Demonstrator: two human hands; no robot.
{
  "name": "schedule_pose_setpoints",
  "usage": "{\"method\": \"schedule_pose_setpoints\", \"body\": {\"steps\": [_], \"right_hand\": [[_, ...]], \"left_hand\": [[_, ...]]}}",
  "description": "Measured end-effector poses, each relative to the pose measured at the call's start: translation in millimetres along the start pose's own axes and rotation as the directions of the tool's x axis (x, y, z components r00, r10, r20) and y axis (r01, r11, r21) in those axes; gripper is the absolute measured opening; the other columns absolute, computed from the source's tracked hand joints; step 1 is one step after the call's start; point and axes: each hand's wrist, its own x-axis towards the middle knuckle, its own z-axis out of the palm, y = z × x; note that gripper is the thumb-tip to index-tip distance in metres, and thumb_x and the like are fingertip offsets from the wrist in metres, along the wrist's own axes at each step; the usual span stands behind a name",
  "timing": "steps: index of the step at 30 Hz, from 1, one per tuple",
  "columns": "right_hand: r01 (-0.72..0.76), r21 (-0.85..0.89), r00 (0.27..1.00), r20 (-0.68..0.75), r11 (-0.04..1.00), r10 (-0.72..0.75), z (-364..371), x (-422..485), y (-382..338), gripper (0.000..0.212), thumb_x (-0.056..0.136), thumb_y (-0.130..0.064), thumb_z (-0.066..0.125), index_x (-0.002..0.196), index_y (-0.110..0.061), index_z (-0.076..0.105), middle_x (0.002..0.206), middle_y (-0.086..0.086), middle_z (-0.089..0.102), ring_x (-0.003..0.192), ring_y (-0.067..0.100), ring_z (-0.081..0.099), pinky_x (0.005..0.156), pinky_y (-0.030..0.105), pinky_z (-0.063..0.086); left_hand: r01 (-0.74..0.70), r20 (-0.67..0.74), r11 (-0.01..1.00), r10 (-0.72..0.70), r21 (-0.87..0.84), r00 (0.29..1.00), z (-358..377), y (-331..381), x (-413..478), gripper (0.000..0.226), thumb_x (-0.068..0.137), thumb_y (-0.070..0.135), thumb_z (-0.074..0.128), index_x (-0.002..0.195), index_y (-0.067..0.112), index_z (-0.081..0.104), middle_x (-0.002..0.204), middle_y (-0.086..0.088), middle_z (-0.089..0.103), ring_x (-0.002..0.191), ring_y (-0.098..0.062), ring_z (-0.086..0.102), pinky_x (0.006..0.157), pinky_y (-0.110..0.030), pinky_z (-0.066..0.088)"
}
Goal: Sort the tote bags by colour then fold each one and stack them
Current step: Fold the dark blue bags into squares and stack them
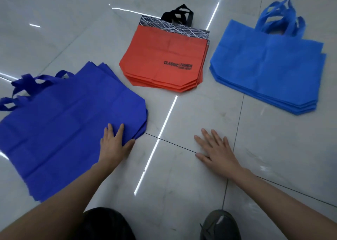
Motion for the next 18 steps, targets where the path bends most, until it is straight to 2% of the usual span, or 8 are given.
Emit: {"method": "schedule_pose_setpoints", "body": {"steps": [4, 7, 10, 12, 13, 15, 17, 18], "right_hand": [[-0.027, 0.179, 0.998, -0.046, 0.983, 0.035, -6, 2, -7, 0.089, 0.069, -0.071, -0.001, 0.147, -0.036, 0.025, 0.159, -0.007, 0.003, 0.146, 0.019, -0.002, 0.116, 0.042, 0.003], [-0.042, 0.517, 0.973, -0.175, 0.855, 0.154, -19, 7, -22, 0.056, 0.092, -0.055, 0.038, 0.128, -0.016, 0.055, 0.146, 0.003, 0.039, 0.137, 0.020, 0.028, 0.110, 0.027, 0.017], [-0.053, 0.882, 0.972, -0.062, 0.469, 0.226, -40, 15, -46, 0.039, 0.093, -0.043, 0.052, 0.120, -0.015, 0.058, 0.123, -0.002, 0.057, 0.115, 0.010, 0.050, 0.098, 0.022, 0.035], [-0.114, 0.975, 0.971, 0.069, 0.190, 0.230, -52, 26, -58, 0.042, 0.091, -0.047, 0.054, 0.118, -0.014, 0.054, 0.113, -0.005, 0.061, 0.101, 0.006, 0.058, 0.086, 0.019, 0.045], [-0.130, 0.984, 0.963, 0.097, 0.121, 0.250, -56, 32, -62, 0.040, 0.091, -0.045, 0.056, 0.114, -0.012, 0.054, 0.109, -0.003, 0.062, 0.096, 0.007, 0.060, 0.080, 0.019, 0.048], [-0.105, 0.989, 0.936, 0.063, 0.105, 0.346, -59, 44, -65, 0.022, 0.092, -0.030, 0.059, 0.104, -0.012, 0.055, 0.106, 0.004, 0.065, 0.094, 0.017, 0.064, 0.078, 0.029, 0.053], [-0.003, 0.971, 0.905, -0.099, 0.238, 0.413, -63, 46, -63, 0.005, 0.093, -0.014, 0.055, 0.098, -0.014, 0.055, 0.098, 0.004, 0.065, 0.090, 0.019, 0.063, 0.079, 0.032, 0.051], [0.056, 0.957, 0.889, -0.177, 0.283, 0.421, -63, 45, -59, 0.007, 0.094, -0.011, 0.052, 0.099, -0.015, 0.055, 0.095, 0.000, 0.064, 0.087, 0.014, 0.062, 0.077, 0.027, 0.049]], "left_hand": [[-0.170, 0.042, 0.985, 0.169, 0.017, 0.985, 7, 12, -12, 0.064, 0.094, 0.047, 0.044, 0.149, 0.026, 0.020, 0.158, -0.011, 0.001, 0.145, -0.026, 0.000, 0.116, -0.037, 0.011], [-0.280, 0.066, 0.959, 0.277, 0.043, 0.959, 21, 31, -30, 0.056, 0.097, 0.050, 0.030, 0.148, 0.027, 0.025, 0.158, -0.006, 0.010, 0.145, -0.025, 0.005, 0.113, -0.035, 0.019], [-0.361, 0.070, 0.930, 0.366, -0.070, 0.928, 34, 49, -50, 0.076, 0.087, 0.068, 0.007, 0.143, 0.025, 0.036, 0.153, -0.003, 0.026, 0.144, -0.022, 0.016, 0.110, -0.029, 0.024], [-0.424, 0.088, 0.892, 0.440, -0.159, 0.894, 42, 53, -60, 0.093, 0.080, 0.077, -0.005, 0.141, 0.025, 0.040, 0.151, 0.003, 0.028, 0.143, -0.019, 0.019, 0.110, -0.023, 0.018], [-0.441, 0.103, 0.877, 0.465, -0.188, 0.880, 44, 53, -63, 0.094, 0.078, 0.078, -0.007, 0.141, 0.025, 0.040, 0.150, 0.008, 0.025, 0.142, -0.017, 0.018, 0.110, -0.020, 0.014], [-0.481, 0.121, 0.852, 0.510, -0.205, 0.852, 44, 54, -64, 0.090, 0.079, 0.077, -0.006, 0.141, 0.029, 0.037, 0.147, 0.015, 0.018, 0.143, -0.015, 0.016, 0.113, -0.020, 0.012], [-0.534, 0.127, 0.831, 0.552, -0.155, 0.824, 39, 55, -61, 0.078, 0.082, 0.075, -0.002, 0.143, 0.036, 0.026, 0.149, 0.018, 0.010, 0.143, -0.011, 0.009, 0.117, -0.031, 0.012], [-0.550, 0.137, 0.827, 0.561, -0.114, 0.816, 35, 55, -58, 0.072, 0.082, 0.076, 0.001, 0.142, 0.040, 0.017, 0.151, 0.019, 0.003, 0.142, -0.006, 0.001, 0.118, -0.034, 0.007]]}}
